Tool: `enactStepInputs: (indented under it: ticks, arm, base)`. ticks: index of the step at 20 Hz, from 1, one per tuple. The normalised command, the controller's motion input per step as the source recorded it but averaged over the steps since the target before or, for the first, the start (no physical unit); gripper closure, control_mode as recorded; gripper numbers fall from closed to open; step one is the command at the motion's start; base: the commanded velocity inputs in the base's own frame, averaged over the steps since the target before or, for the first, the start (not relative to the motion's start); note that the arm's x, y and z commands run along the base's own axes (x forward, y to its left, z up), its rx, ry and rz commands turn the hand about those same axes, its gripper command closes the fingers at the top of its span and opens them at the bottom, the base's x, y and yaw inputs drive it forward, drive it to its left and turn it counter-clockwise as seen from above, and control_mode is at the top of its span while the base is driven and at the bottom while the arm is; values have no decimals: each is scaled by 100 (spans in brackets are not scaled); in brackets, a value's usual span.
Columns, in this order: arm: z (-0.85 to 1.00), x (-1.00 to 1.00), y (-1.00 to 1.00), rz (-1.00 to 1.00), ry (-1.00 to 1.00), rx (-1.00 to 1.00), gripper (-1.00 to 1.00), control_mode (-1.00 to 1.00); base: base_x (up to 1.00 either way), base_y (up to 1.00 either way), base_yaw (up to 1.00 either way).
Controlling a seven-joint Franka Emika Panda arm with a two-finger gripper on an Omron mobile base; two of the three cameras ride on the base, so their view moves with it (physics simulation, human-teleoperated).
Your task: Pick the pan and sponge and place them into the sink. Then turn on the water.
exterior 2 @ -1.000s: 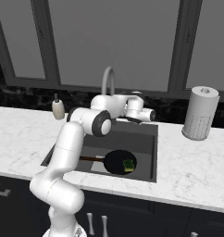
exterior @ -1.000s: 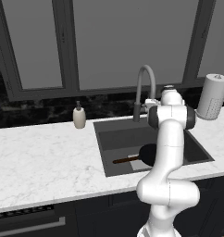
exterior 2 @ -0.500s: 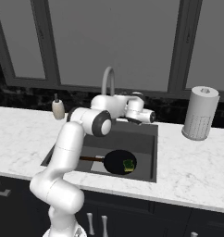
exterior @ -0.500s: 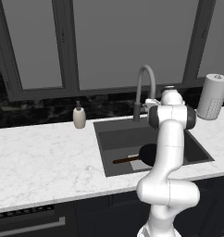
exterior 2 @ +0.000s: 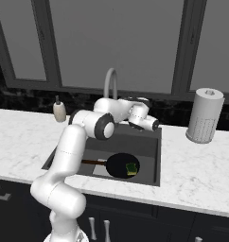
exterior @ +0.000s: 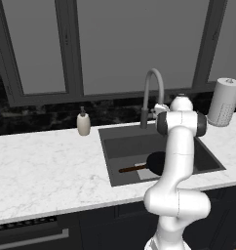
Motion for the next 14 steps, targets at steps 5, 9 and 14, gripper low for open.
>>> enactStepInputs:
  ticks: [5, 9, 14]
  arm:
    - [-1, 11, -10, -11, 22, 11, 100, -100]
    - [-12, 13, -17, -8, 19, 10, 100, -100]
    - [-18, 2, -22, -6, 10, 13, 100, -100]
  base:
    - [0, 0, 0]
    - [0, 0, 0]
    - [0, 0, 0]
